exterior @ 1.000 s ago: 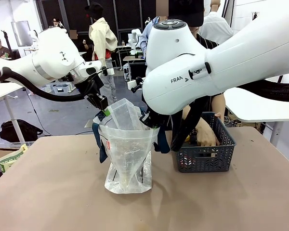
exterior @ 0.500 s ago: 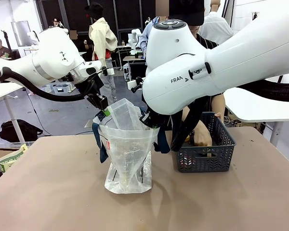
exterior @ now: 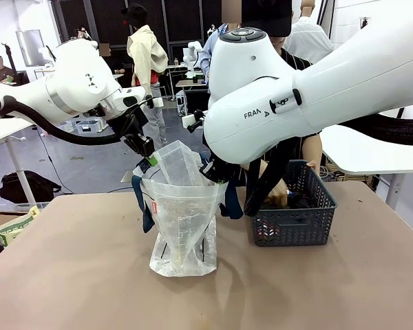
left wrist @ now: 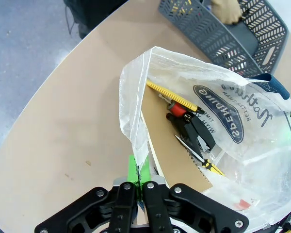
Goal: Transfer purchased items from the store into the shopping bag.
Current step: Move the Reusable shopping bag to the right side of the table.
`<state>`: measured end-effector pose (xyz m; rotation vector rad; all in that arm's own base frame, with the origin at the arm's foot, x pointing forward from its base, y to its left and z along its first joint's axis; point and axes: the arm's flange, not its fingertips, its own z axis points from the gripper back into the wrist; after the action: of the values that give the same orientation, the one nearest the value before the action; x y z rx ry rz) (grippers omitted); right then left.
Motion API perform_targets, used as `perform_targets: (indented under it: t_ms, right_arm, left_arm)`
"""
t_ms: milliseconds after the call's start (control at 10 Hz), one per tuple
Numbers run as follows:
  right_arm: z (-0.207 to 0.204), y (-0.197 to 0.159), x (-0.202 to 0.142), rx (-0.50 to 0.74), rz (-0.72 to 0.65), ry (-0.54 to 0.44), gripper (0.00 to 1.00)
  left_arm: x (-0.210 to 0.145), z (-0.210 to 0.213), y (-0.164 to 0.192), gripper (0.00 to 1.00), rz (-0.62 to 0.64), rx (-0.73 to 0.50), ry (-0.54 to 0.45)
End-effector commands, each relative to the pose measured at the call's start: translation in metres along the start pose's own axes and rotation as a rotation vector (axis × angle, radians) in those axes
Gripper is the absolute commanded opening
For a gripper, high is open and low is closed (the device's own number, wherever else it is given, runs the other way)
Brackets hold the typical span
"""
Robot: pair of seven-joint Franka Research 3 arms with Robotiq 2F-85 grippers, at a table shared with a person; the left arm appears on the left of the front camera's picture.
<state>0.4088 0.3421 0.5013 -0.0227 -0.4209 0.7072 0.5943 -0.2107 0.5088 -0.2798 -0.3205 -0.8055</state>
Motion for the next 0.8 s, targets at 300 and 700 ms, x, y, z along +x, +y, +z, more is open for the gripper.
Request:
perform_targets:
  t_ms: [300,700]
  right_arm:
    - [0.0013,-0.0008,-0.0008,0.007,-0.001,-0.003,0.0]
    - [0.0013,-0.0008,-0.0008,0.007,-0.001,-0.003,0.0]
  left_arm:
    - [-0.0039,0.0017,-0.0006,0.0,0.002,0.015,-0.005]
    - [-0.0039,0.0017,-0.0006,0.0,0.002,0.015,-0.005]
